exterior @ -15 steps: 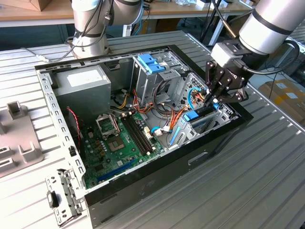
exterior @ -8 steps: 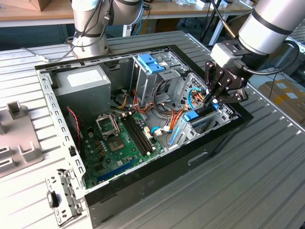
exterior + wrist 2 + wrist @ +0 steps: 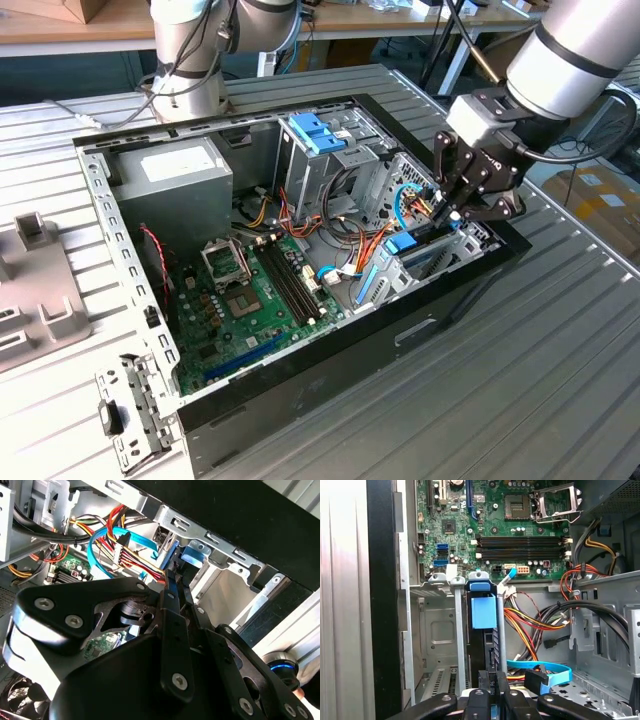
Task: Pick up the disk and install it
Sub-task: 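Insert the first disk wire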
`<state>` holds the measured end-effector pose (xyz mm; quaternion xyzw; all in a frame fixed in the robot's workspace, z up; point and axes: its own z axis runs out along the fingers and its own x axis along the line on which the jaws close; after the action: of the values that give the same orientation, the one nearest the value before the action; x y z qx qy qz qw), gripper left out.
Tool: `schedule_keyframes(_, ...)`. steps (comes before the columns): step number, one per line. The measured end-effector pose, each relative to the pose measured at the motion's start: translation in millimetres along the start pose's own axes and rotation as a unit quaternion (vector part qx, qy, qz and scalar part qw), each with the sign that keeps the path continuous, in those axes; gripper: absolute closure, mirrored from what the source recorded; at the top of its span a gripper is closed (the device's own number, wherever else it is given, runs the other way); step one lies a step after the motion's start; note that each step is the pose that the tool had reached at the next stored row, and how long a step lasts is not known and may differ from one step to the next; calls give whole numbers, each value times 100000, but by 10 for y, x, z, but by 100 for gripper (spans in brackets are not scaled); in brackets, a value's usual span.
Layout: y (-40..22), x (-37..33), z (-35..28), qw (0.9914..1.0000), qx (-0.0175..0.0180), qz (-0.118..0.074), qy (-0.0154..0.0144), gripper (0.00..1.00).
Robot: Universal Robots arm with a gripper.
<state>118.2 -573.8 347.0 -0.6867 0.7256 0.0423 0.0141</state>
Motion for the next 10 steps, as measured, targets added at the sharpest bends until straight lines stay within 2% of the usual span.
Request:
schedule_keyframes(5, 1, -28, 3, 100000, -6, -43, -41, 83)
schedule_keyframes(10, 1, -27, 17, 100000, -10, -52, -168, 83)
